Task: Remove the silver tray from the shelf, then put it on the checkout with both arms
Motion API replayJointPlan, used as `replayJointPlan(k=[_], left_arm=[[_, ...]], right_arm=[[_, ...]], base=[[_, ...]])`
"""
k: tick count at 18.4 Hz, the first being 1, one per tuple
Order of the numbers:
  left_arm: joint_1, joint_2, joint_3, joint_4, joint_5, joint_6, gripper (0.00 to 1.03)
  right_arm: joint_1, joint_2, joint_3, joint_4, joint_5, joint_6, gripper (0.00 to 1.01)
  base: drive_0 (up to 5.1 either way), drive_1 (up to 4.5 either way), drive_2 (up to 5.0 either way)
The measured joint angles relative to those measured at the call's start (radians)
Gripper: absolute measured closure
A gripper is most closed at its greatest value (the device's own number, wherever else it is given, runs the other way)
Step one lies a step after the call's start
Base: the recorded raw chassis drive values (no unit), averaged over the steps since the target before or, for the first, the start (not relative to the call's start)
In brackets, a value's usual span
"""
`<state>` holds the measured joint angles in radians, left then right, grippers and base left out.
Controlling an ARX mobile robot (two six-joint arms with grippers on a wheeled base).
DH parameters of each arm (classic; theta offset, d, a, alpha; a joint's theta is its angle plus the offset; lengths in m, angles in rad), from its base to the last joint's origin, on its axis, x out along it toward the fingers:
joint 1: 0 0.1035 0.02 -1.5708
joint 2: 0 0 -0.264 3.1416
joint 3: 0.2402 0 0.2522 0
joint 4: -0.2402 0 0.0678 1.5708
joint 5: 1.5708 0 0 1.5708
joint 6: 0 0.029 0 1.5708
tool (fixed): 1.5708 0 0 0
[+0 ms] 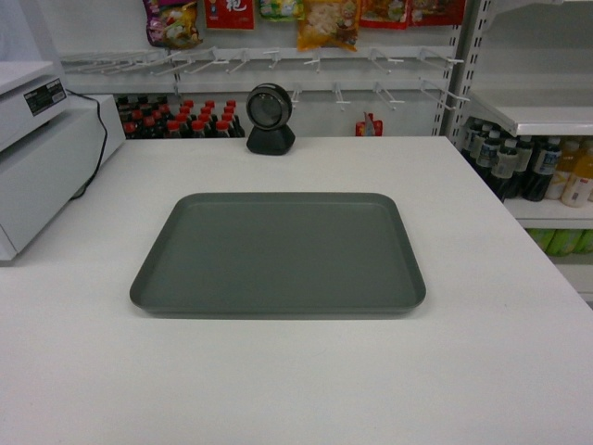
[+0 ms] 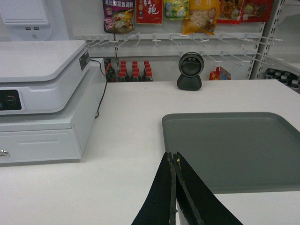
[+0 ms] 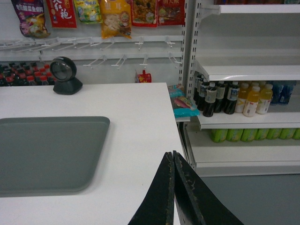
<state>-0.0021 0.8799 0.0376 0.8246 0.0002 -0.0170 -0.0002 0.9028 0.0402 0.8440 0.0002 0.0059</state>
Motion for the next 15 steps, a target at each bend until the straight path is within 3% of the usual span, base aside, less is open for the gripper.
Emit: replayJointPlan(k=[8, 15], left_arm=[[0.0, -0.367, -0.027, -0.32, 0.0, 0.0, 1.02], [0.0, -0.544, -0.027, -0.491, 0.0, 0.0, 1.02]], right_arm=[[0.0, -0.376, -0.027, -0.325, 0.0, 0.0, 0.99], [0.0, -0.558, -0.028, -0.5, 0.0, 0.0, 0.99]], base=[[0.0, 0.0, 0.0], [0.0, 0.0, 0.0]])
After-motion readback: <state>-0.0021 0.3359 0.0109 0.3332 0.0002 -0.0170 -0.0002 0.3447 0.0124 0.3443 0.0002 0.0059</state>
